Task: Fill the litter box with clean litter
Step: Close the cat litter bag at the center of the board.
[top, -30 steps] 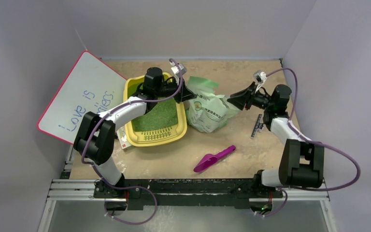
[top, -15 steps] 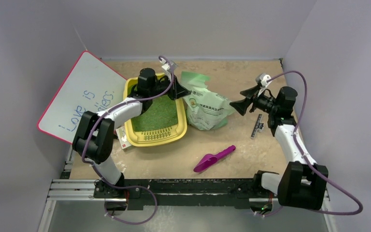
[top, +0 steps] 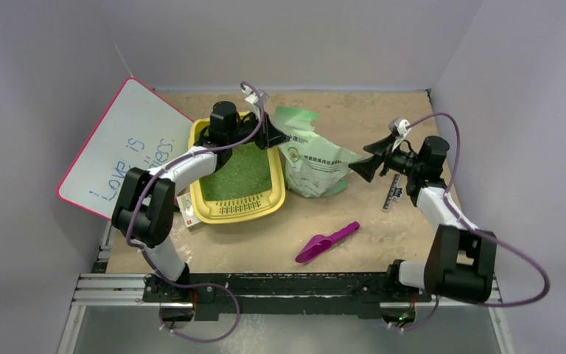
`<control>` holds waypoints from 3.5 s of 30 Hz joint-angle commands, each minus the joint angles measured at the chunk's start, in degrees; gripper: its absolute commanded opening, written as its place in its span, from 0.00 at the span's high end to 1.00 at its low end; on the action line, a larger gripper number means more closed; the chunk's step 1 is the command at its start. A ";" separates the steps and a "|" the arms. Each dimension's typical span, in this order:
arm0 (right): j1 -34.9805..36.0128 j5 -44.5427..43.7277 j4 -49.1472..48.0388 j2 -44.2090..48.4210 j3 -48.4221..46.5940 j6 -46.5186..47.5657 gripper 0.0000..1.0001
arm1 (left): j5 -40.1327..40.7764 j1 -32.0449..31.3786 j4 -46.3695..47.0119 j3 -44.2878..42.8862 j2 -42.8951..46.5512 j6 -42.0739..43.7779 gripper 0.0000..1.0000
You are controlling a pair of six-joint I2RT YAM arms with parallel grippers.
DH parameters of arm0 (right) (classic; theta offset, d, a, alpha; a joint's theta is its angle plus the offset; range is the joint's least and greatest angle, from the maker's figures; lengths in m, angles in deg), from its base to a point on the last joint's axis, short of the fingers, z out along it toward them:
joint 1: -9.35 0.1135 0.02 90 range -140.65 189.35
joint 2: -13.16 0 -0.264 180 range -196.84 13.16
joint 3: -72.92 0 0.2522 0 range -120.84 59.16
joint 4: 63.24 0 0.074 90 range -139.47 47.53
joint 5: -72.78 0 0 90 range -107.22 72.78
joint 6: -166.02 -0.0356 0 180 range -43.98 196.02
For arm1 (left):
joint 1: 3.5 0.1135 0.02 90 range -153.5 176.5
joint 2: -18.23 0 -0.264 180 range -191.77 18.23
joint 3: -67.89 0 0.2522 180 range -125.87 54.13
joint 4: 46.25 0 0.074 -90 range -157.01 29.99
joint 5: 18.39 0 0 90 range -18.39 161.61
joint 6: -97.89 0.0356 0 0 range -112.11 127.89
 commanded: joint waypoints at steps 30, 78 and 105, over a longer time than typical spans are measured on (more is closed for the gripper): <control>5.34 0.20 -15.60 -9.12 -2.14 -23.96 1.00 | -2.49 1.92 1.20 -6.47 2.05 -1.04 1.00; 9.65 -6.20 -5.01 -9.24 -2.70 -12.85 0.40 | 0.75 2.00 -19.57 -12.92 -1.93 11.10 1.00; 9.65 -7.33 -4.61 -11.81 -5.28 -2.56 0.28 | 2.15 1.94 -16.63 -9.42 -1.10 10.15 1.00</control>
